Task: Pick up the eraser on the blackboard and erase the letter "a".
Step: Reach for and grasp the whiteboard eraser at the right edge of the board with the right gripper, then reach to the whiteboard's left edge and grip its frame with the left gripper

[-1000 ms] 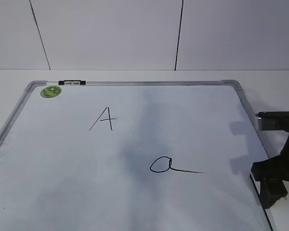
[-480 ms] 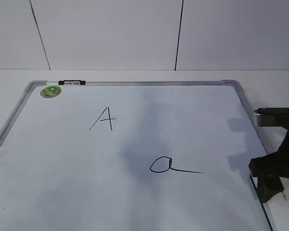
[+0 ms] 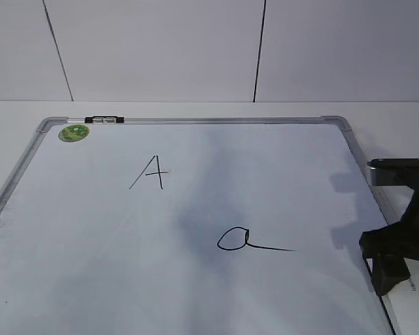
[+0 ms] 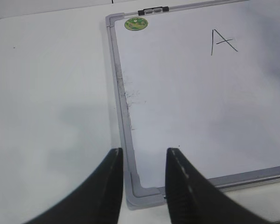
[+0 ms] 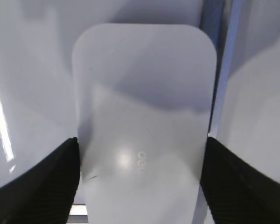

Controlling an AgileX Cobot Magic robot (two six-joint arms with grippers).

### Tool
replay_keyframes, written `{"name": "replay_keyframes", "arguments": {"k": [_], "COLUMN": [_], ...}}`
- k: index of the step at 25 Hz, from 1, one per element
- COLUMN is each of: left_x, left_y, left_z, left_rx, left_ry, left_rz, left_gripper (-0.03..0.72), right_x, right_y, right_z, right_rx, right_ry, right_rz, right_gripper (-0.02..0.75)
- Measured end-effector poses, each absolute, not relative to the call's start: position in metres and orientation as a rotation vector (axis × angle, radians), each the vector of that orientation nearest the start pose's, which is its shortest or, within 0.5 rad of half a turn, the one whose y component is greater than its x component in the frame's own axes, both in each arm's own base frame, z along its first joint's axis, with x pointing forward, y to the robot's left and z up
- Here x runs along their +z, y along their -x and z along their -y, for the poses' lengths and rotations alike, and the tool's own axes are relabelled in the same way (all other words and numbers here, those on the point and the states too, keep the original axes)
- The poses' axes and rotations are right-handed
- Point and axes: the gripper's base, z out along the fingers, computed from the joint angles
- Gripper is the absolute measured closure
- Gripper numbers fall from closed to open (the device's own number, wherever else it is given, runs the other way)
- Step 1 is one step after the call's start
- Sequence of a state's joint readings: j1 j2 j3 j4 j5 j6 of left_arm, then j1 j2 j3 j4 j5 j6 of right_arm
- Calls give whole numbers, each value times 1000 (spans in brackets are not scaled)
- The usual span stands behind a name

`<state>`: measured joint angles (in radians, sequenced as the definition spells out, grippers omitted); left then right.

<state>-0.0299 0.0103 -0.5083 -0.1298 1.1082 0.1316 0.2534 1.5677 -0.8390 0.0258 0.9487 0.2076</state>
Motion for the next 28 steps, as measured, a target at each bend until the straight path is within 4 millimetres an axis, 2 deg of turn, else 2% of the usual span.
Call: {"name": "replay_keyframes", "arguments": {"k": [28], "left_x": [276], "left_y": [7], "left_z": [10], "left_rx": [-95], "left_ry": [-178], "left_rz": [-2080], "left_gripper": [449], "right_x": [178], "right_y": [-243], "right_z": [-64], "right_rx": [10], "right_ry": [66], "right_rz": [-3176], "right_gripper": [136]}}
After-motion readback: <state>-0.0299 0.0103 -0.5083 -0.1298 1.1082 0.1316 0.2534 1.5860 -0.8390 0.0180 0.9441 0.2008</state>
